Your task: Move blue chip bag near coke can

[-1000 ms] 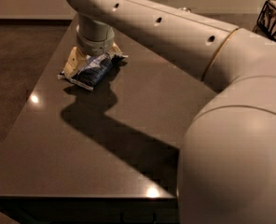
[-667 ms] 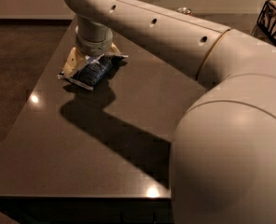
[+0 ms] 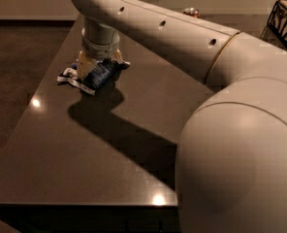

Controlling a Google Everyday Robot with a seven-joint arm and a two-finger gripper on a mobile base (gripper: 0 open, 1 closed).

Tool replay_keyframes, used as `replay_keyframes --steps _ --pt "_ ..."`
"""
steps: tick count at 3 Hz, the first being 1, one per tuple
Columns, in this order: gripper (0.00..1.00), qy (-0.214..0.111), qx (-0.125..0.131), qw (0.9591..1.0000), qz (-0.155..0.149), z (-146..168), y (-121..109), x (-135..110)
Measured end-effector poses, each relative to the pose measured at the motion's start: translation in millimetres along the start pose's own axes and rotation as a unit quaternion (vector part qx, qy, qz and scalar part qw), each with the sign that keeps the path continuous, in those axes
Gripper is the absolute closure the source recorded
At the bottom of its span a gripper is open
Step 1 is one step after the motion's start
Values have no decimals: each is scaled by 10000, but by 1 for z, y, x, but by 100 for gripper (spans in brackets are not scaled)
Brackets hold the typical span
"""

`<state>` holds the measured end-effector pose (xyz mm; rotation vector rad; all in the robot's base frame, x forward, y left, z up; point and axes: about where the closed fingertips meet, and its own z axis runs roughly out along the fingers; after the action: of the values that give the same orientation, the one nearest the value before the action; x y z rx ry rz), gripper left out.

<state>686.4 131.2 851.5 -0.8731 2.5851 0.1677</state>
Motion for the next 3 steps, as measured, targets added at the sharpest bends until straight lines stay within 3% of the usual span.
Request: replay_keyframes --steps 1,2,3 --pt "64 -58 -86 9999 -42 -8 -2 2" --pt "87 -179 -45 9998 -90 -33 -19 4" --pt "100 -308 140 9993 -152 -64 -47 7"
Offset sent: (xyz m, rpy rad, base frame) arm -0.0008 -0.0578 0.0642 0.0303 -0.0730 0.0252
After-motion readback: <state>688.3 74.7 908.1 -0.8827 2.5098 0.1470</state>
